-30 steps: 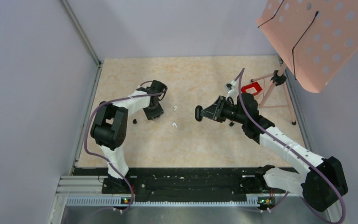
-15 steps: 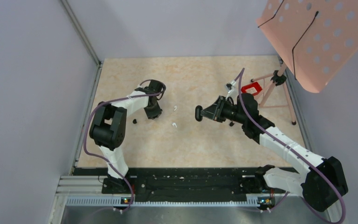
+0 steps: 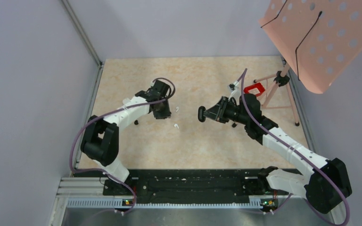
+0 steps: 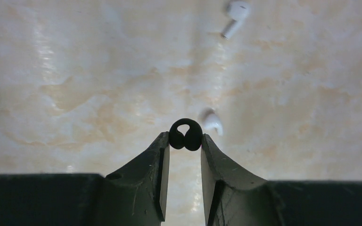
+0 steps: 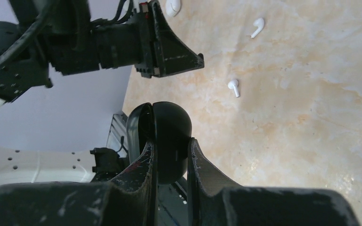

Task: Insert the wireless bluetooth earbuds into the charging case
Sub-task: Place the left earbud at the center of the board.

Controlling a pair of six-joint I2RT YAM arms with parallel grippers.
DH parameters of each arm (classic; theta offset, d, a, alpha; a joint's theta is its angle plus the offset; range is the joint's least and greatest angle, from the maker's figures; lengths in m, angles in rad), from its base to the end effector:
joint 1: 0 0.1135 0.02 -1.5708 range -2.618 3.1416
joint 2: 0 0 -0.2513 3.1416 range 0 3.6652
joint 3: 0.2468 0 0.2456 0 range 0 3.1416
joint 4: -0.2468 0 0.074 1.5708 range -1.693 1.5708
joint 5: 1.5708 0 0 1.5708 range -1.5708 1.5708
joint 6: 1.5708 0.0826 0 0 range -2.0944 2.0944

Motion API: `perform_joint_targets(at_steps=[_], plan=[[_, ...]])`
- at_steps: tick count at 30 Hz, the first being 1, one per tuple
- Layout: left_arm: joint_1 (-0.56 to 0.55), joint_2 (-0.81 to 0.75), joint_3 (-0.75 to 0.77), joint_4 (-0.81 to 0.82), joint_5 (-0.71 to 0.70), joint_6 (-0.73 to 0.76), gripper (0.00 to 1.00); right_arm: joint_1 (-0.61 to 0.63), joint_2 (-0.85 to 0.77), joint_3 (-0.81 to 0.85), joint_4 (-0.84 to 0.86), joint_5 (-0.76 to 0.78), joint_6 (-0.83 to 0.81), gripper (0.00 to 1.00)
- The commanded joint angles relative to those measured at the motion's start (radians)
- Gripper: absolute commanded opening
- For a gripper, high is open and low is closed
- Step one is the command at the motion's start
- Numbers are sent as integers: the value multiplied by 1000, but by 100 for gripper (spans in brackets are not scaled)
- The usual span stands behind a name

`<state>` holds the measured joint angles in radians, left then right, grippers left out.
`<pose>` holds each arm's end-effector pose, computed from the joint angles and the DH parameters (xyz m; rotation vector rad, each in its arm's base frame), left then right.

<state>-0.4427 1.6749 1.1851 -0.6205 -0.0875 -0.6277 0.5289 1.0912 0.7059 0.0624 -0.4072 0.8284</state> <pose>0.3229 -0.1451 0.1643 -0.2763 2.6792 -0.2206 0.2333 0.1743 0.2550 0.0046 2.0891 1.2659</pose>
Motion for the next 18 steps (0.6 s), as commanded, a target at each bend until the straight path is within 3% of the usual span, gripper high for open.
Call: perform_joint_targets(at_steps=[1, 13, 16, 18], plan=[[-72, -54, 2, 23, 100, 28, 28, -12, -12, 91, -37, 55, -52, 0], [-216, 139, 124, 108, 188, -47, 28, -48, -127, 138, -181, 169, -120, 0], [-226, 179, 131, 111, 199, -55, 37, -47, -143, 132, -200, 185, -126, 0], [-228, 192, 131, 111, 214, -53, 51, -47, -151, 125, -202, 189, -126, 0]])
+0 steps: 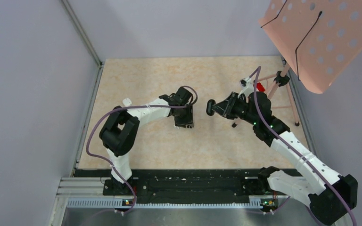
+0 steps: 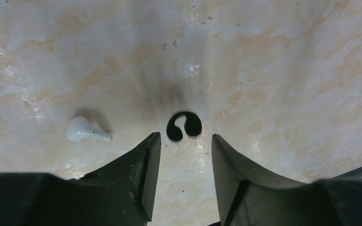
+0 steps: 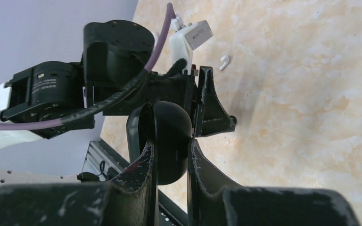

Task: Insert the wireless bluetooth earbuds into the charging case
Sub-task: Place the left earbud at the center of the board, then pick up the right earbud from the center of the board.

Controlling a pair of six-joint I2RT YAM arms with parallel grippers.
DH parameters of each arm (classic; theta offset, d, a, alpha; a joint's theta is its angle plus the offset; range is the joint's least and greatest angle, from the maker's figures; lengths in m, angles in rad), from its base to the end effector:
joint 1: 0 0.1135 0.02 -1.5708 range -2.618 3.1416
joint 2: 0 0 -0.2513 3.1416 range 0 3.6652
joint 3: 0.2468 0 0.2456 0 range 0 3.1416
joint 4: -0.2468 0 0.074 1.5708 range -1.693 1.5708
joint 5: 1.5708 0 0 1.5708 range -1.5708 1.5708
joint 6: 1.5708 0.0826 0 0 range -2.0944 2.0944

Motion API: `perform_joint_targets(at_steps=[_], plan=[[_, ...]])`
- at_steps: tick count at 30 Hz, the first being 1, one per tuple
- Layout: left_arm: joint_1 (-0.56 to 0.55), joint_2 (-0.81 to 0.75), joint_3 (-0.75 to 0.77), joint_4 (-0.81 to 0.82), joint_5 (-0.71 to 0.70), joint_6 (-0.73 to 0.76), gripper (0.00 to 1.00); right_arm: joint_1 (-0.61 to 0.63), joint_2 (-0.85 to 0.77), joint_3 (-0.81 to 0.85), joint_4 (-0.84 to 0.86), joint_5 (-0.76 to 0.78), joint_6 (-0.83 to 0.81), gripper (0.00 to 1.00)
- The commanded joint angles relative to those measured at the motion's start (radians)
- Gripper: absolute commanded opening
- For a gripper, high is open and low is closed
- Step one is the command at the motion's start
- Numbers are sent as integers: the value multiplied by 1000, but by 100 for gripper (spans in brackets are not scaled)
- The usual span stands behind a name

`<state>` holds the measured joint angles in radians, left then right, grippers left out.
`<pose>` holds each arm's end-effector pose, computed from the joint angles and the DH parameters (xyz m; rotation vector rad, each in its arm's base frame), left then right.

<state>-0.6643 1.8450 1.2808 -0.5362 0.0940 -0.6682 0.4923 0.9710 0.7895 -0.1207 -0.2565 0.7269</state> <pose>0.3040 -0.2479 0.1395 0.0260 2.7834 -0.5152 0.2282 0.1462 0.2912 0.0456 2.0082 1.0538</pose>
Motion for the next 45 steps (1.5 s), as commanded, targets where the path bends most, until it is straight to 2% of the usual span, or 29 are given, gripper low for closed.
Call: perform_joint_targets(at_steps=[1, 3, 6, 11, 16, 19, 22, 24, 29, 34, 39, 45], plan=[[-8, 22, 33, 26, 41, -11, 57, -10, -31, 38, -18, 39, -22, 0], [-9, 11, 29, 23, 46, -10, 68, -11, -29, 36, -16, 37, -22, 0], [-9, -32, 27, 5, 26, -8, 77, -11, -24, 36, -8, 30, -20, 0], [-4, -160, 18, -64, -73, -13, 77, -11, -16, 33, 1, 21, -17, 0], [33, -296, -8, -198, -318, -41, 75, -11, -7, 27, 16, 14, -16, 0], [125, -343, -61, -271, -369, -84, 76, -11, 8, 25, 39, -5, -10, 0], [287, -400, -159, -283, -373, -126, 76, -10, 16, 24, 52, -15, -6, 0], [348, -421, -194, -320, -433, -159, 74, -11, 17, 24, 51, -15, -9, 0], [464, -395, -231, -353, -493, -213, 73, -11, 21, 22, 51, -22, -10, 0], [526, -303, -219, -283, -464, -164, 71, -11, 15, 17, 50, -24, -9, 0], [542, -190, -175, -232, -404, -116, 66, -11, 8, 19, 41, -21, -13, 0], [546, -116, -138, -199, -400, -109, 61, -11, 8, 19, 46, -28, -11, 0]])
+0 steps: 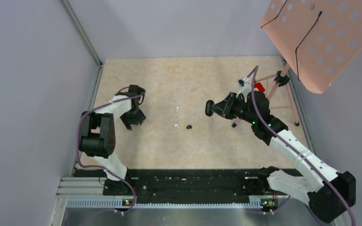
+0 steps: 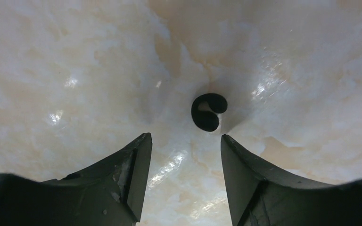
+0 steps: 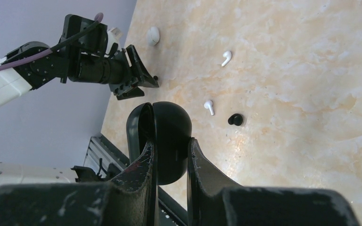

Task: Insert the wireless bluetooth earbuds into the charging case
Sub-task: Pick up the right earbud from the center of the board.

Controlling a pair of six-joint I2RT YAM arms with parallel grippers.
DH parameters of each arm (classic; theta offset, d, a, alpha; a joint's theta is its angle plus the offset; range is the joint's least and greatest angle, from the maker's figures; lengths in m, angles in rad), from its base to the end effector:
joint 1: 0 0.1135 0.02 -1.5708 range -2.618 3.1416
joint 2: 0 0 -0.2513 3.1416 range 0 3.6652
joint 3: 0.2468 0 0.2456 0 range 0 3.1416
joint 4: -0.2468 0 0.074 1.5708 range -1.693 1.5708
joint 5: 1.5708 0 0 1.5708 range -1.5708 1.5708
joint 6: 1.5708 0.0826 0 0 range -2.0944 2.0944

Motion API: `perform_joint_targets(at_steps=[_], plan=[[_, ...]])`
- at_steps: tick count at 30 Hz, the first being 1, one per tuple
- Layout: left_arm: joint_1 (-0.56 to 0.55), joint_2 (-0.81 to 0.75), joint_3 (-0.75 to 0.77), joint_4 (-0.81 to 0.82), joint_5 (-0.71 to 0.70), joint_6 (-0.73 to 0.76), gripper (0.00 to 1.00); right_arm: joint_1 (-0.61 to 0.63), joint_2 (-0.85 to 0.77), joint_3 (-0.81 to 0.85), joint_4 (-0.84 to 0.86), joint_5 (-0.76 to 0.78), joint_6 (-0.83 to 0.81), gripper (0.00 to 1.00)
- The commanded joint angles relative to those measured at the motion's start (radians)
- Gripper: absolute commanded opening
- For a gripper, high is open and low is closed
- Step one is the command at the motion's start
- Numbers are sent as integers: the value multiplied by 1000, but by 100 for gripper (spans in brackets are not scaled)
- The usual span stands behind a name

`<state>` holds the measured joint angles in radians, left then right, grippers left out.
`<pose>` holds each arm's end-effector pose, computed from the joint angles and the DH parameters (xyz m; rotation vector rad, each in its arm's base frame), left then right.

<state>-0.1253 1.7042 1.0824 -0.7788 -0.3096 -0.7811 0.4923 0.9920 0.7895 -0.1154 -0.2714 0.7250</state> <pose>0.3085 -0.0135 0.1221 -0.9504 2.6764 0.2923 0.2308 0.1489 0.2867 0.0362 2.0270 1.0608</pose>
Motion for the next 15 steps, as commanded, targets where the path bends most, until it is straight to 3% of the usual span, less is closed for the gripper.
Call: perform_joint_targets(at_steps=[1, 12, 15], plan=[[8, 37, 64, 45, 6, 5, 60, -10, -12, 20, 40, -15, -10, 0], [19, 102, 85, 73, -16, 11, 44, -11, -5, 23, 42, -25, -12, 0], [19, 96, 84, 77, -20, 19, 33, -11, 0, 29, 42, -27, -14, 0]])
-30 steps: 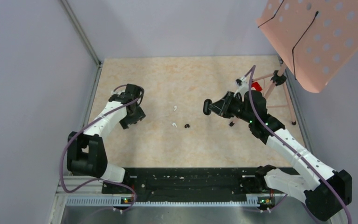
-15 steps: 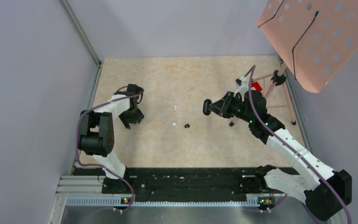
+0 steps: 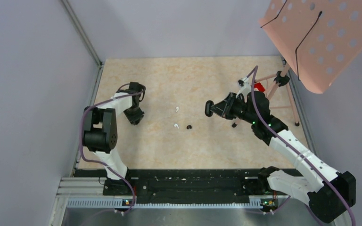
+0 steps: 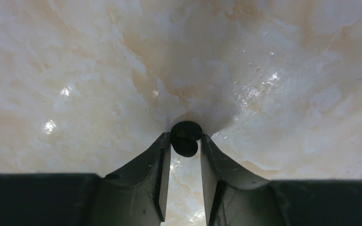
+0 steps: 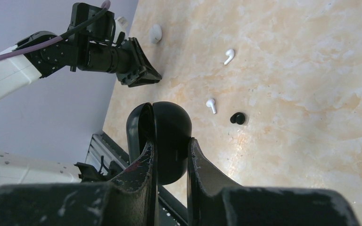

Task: Insert the wireless bluetooth earbuds into the charging case
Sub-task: Pick up the right earbud from the center of the board, then place the right earbud at the center of the board.

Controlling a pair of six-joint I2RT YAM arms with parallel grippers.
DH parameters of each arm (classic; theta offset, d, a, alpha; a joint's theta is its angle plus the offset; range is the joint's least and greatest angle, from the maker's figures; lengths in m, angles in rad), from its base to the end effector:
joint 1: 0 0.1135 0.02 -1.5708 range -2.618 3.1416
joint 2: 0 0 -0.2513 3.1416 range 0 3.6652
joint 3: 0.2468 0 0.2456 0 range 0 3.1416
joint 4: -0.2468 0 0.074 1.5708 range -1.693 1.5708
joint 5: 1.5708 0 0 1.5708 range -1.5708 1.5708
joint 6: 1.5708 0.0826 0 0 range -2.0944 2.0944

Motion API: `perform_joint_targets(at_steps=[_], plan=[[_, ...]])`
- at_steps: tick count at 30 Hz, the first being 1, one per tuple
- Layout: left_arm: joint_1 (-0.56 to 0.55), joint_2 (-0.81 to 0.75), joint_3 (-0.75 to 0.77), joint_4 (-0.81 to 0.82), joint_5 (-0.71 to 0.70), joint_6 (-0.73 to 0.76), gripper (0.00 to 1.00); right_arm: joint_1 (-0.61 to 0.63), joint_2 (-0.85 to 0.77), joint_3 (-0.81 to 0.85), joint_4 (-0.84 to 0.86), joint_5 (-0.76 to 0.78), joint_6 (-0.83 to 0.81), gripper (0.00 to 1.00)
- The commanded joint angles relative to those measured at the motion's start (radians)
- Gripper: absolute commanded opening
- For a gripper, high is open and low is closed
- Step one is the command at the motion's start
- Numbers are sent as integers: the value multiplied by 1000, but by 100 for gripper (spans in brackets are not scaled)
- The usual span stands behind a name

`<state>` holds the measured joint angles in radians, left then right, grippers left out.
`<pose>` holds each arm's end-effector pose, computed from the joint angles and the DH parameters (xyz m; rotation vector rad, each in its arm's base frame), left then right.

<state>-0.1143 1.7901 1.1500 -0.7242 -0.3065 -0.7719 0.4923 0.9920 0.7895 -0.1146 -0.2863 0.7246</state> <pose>0.3335 -0.0132 0.1152 -0.9509 2.6478 0.2676 0.2300 0.1498 0.2870 0.0246 2.0289 1.0742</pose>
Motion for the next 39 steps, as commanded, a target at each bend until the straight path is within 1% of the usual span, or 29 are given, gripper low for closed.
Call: perform_joint_targets(at_steps=[1, 3, 5, 9, 13, 16, 20, 22, 26, 29, 31, 33, 36, 38, 39], plan=[[8, 5, 16, 21, -17, 15, 29, -10, 1, 30, 40, -15, -14, 0], [8, -12, 18, 10, -1, 23, 23, -11, -1, 31, 40, -16, -13, 0], [1, -45, 17, 2, 25, 52, 14, -11, -4, 30, 41, -16, -10, 0], [-67, -156, 15, -26, 49, 107, 14, -10, -15, 25, 35, -12, -9, 0], [-212, -197, 57, -46, 92, 122, 15, -11, -22, 12, 34, 4, -6, 0], [-331, -153, 137, -59, 138, 103, 16, -11, -28, 8, 33, 20, 2, 0], [-440, -74, 236, -35, 175, 70, 17, -11, -48, 14, 9, 38, -7, 0], [-475, -22, 283, -16, 189, 59, 17, -11, -55, 19, -12, 49, -18, 0], [-506, 100, 388, -30, 199, 40, 17, -11, -72, 18, -32, 63, -26, 0], [-509, 145, 393, 15, 222, 26, 18, -10, -91, 20, -48, 82, -33, 0], [-510, 173, 399, 32, 228, 22, 20, -10, -99, 20, -60, 92, -40, 0], [-511, 196, 411, 33, 225, 22, 28, -11, -100, 23, -66, 94, -44, 0], [-511, 205, 425, 17, 208, 19, 51, -11, -100, 22, -68, 92, -43, 0], [-511, 182, 426, 14, 204, 20, 60, -11, -95, 25, -67, 82, -44, 0], [-510, 166, 425, 10, 201, 23, 62, -10, -90, 28, -66, 78, -48, 0]])
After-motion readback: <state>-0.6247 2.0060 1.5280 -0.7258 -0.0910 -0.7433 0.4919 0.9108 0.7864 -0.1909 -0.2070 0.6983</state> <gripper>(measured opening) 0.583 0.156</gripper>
